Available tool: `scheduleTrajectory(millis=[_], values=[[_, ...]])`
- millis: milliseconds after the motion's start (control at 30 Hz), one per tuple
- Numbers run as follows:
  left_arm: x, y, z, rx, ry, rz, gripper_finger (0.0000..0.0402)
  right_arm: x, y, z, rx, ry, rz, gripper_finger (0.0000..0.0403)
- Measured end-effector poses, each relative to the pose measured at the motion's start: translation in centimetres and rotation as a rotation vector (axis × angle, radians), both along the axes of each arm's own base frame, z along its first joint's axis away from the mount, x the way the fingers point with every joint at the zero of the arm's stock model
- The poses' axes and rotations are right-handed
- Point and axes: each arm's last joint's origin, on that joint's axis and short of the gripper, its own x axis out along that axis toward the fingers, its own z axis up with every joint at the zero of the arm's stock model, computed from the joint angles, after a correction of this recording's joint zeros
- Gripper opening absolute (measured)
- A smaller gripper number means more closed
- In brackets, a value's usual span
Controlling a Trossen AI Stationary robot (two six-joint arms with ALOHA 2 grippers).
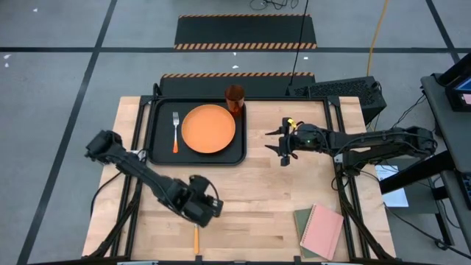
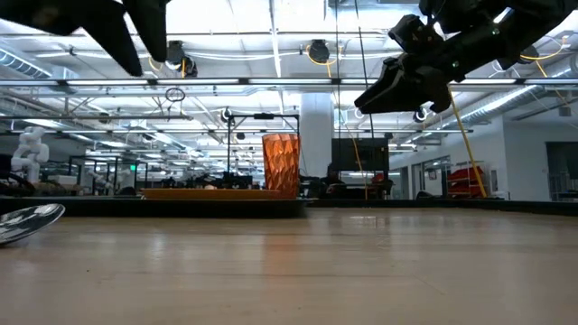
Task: Pick and place plate/cup/fork/spoon on tray
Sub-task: Put the yellow spoon on the black serving tray to the left of the orange fork
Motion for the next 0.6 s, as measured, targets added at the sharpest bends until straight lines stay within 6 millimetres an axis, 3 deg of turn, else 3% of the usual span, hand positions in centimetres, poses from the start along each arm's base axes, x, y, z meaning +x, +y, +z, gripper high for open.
scheduleTrajectory(millis=[167,333,600], values=[[1.1,-2.9,-1.0,-0.121,0.063,0.037,0.011,0.1,0.5,0.0,0.0,0.0,0.022,0.0203],[0.7,-5.2,-2.9,-0.236,0.178,0.122,0.0111,0.1,0.9,-0.1,0.005,0.009,0.038,0.0203],[-0.5,-6.9,-5.0,-0.237,0.293,0.239,0.0111,0.0,1.4,-0.4,0.046,0.032,0.042,0.0203]])
